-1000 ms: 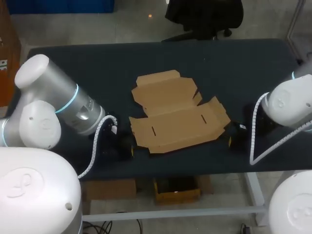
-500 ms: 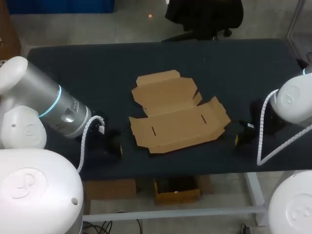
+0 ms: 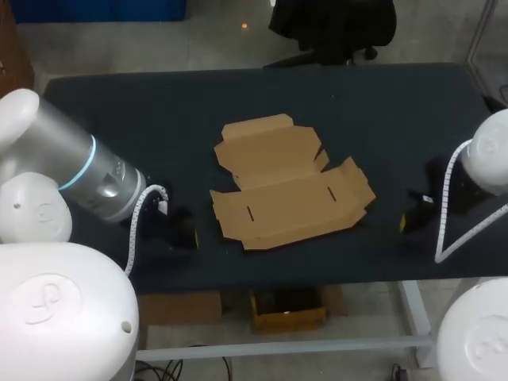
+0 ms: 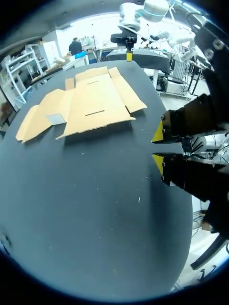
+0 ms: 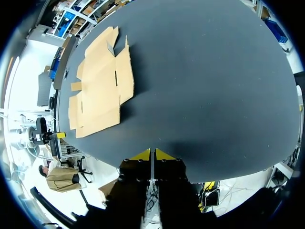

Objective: Assemble the packaging by folding the flat box into shape, placing the metal phone stand inside, and closing the box properly

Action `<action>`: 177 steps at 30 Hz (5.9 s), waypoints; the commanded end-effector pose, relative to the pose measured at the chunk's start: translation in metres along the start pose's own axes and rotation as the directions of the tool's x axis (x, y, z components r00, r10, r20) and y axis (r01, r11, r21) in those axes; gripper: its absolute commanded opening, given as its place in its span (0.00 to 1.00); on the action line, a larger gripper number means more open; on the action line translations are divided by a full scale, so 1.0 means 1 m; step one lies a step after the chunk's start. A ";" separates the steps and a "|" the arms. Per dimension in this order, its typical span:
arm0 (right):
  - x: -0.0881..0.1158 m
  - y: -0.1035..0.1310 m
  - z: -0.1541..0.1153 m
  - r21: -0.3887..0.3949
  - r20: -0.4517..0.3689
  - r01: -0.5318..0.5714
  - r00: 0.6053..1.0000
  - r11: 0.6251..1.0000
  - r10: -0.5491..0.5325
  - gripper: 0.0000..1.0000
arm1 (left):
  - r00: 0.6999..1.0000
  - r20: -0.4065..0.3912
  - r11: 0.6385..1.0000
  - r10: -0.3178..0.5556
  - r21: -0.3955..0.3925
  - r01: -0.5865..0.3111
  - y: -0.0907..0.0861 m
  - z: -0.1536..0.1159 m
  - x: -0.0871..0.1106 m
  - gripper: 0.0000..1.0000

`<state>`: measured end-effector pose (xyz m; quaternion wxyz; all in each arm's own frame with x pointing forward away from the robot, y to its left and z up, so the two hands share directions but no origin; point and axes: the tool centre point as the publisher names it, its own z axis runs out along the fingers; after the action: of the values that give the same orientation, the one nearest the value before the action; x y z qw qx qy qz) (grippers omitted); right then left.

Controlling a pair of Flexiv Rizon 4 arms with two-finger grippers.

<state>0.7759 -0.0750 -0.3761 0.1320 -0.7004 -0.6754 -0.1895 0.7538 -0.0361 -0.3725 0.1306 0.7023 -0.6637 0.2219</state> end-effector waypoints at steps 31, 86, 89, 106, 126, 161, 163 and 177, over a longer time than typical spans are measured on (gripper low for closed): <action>-0.022 -0.005 -0.035 -0.010 -0.014 0.050 0.999 0.999 -0.050 1.00 | 0.996 -0.039 0.996 0.084 0.038 -0.083 -0.021 -0.002 0.021 1.00; -0.022 -0.005 -0.035 -0.010 -0.014 0.050 0.999 0.999 -0.050 1.00 | 0.969 -0.247 1.000 -0.007 -0.018 0.003 -0.096 0.061 0.031 0.00; -0.022 -0.005 -0.035 -0.010 -0.014 0.050 0.999 0.999 -0.050 1.00 | 0.974 -0.228 1.000 0.004 -0.021 -0.009 -0.098 0.057 0.031 0.00; -0.022 -0.005 -0.035 -0.010 -0.014 0.050 0.999 0.999 -0.050 1.00 | 0.990 -0.128 0.997 0.064 -0.032 -0.069 -0.111 0.033 0.024 0.00; -0.022 -0.005 -0.035 -0.010 -0.014 0.050 0.999 0.999 -0.050 1.00 | 0.987 -0.143 0.992 0.071 -0.090 -0.084 -0.121 0.034 0.009 0.00; -0.022 -0.005 -0.035 -0.010 -0.014 0.050 0.999 0.999 -0.050 1.00 | 0.988 -0.142 0.997 0.066 -0.024 -0.070 -0.095 0.020 0.005 1.00; -0.022 -0.005 -0.035 -0.010 -0.014 0.050 0.999 0.999 -0.050 1.00 | 0.988 -0.141 0.997 0.066 -0.024 -0.070 -0.095 0.020 0.005 1.00; -0.022 -0.005 -0.035 -0.010 -0.014 0.050 0.999 0.999 -0.050 1.00 | 0.992 -0.120 0.999 0.037 0.024 -0.034 -0.068 -0.002 -0.008 0.85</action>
<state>0.7683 -0.1073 -0.3564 0.1244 -0.6843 -0.6905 -0.1987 0.8419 -0.0297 -0.3786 0.1707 0.6741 -0.6690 0.2624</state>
